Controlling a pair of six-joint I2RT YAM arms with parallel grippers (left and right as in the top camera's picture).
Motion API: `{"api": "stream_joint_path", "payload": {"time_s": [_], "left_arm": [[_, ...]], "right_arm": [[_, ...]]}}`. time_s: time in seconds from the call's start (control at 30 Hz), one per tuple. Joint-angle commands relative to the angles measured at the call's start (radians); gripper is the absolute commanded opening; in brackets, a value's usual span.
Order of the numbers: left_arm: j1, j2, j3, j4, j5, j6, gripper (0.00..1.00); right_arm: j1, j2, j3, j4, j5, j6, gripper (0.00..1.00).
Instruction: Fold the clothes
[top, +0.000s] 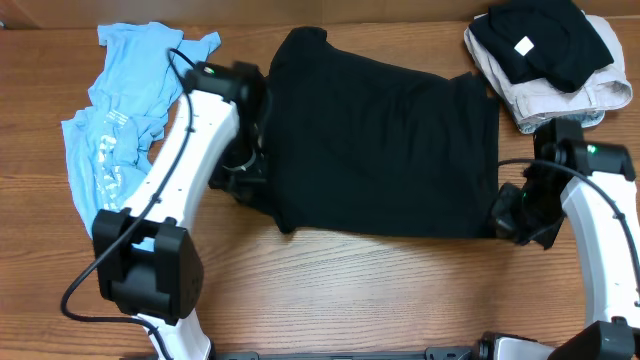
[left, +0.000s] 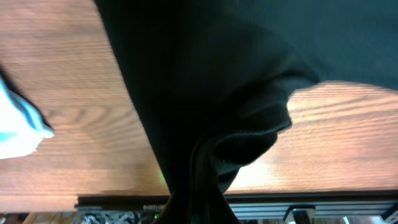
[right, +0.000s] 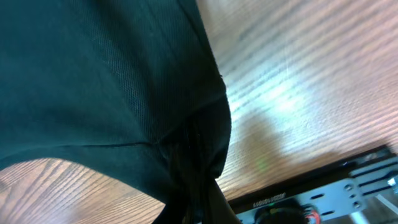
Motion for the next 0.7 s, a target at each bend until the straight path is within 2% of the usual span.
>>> {"api": "stream_joint_path", "payload": {"time_s": [0.0, 0.13, 0.23, 0.4, 0.67], "left_arm": [[-0.016, -0.029, -0.063, 0.015, -0.029, -0.087, 0.04], [-0.010, -0.029, -0.089, 0.064, -0.074, -0.135, 0.04], [0.002, -0.029, -0.089, 0.159, -0.079, -0.164, 0.04], [0.006, -0.029, -0.060, 0.281, -0.119, -0.162, 0.04], [0.018, -0.029, 0.098, 0.236, -0.236, -0.163, 0.04]], "right_arm": [[-0.005, -0.049, -0.043, 0.019, -0.026, 0.095, 0.04], [-0.016, -0.053, -0.051, 0.052, -0.027, 0.138, 0.04], [-0.018, -0.053, -0.051, 0.095, -0.026, 0.142, 0.04], [-0.018, -0.050, -0.051, 0.194, -0.026, 0.141, 0.04], [-0.018, -0.050, -0.051, 0.259, -0.021, 0.140, 0.04]]}}
